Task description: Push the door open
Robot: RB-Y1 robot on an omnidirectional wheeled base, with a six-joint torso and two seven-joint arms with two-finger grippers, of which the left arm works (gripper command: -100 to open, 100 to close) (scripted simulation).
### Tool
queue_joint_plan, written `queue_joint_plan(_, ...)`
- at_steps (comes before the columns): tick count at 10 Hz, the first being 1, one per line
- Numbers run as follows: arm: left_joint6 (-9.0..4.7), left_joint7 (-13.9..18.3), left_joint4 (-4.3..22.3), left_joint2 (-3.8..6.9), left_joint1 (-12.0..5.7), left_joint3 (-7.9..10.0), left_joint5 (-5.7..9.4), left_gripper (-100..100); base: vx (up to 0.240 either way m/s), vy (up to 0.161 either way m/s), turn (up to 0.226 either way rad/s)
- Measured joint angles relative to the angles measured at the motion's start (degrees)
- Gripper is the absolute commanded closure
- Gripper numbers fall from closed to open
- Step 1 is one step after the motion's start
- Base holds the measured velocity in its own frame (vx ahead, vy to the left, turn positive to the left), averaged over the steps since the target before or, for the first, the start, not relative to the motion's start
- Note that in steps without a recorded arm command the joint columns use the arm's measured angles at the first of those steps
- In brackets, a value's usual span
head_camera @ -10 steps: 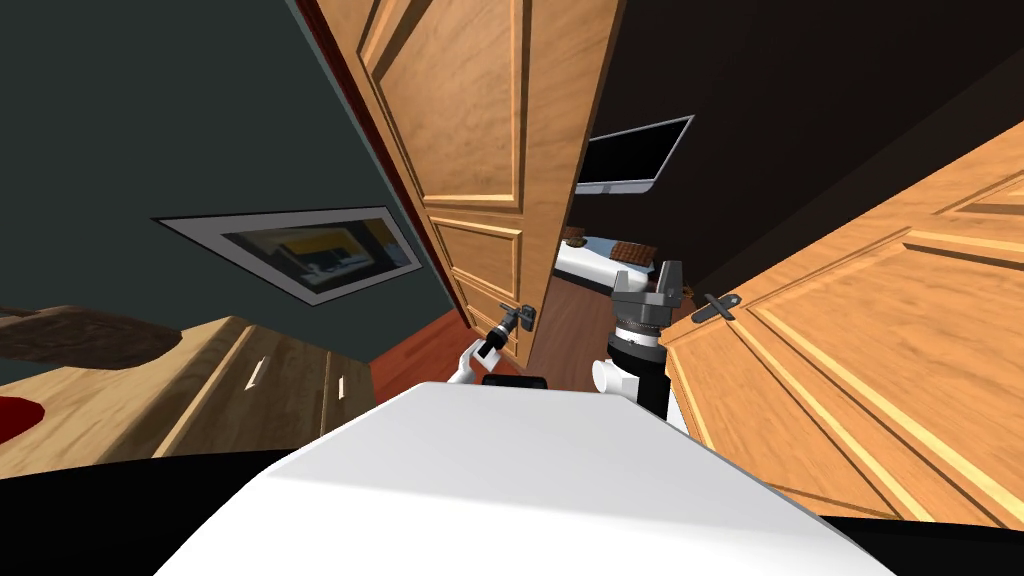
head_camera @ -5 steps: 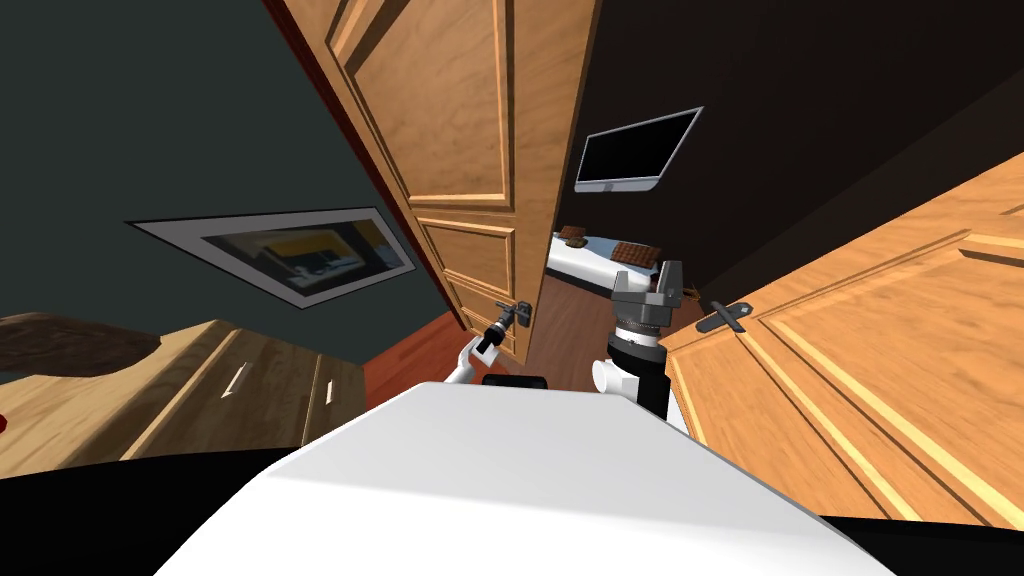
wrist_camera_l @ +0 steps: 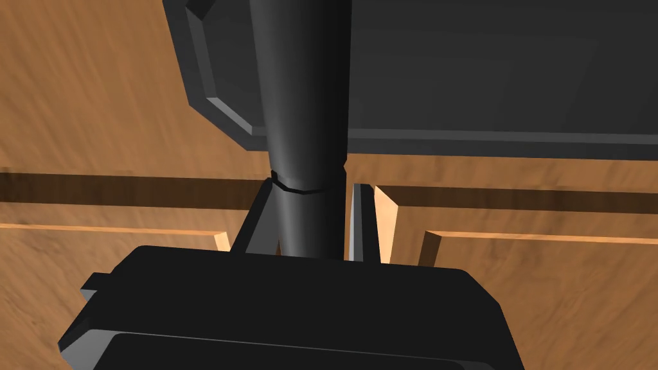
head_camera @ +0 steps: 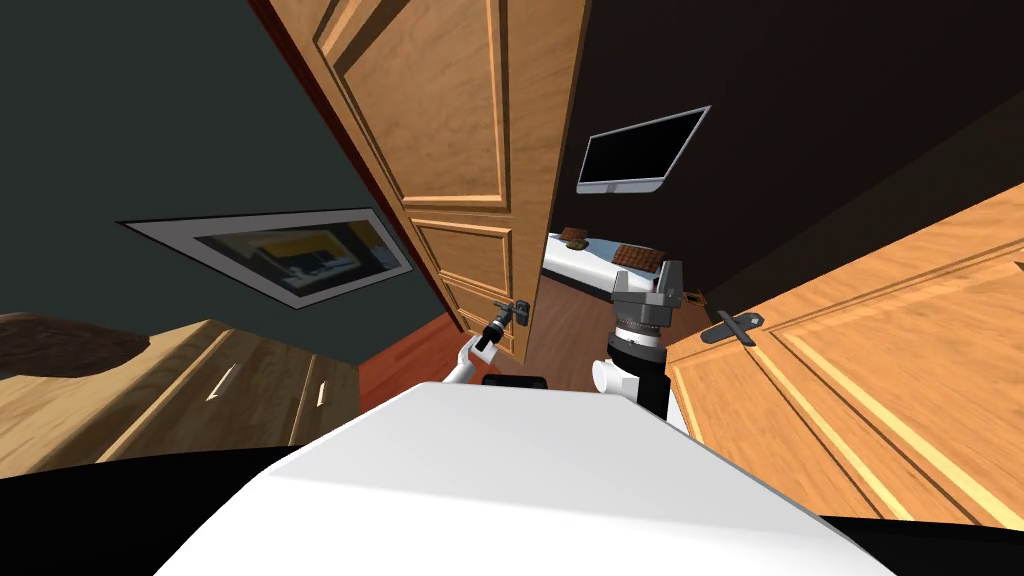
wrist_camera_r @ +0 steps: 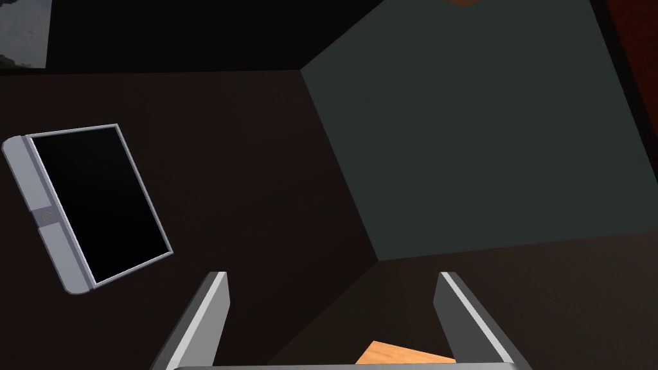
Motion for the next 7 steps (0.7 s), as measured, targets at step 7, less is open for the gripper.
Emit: queue_joint_plan(7,-0.04,-1.15,1.51,-0.85,-0.95,4.19,0.41,100,0.079,-0.104,0.044)
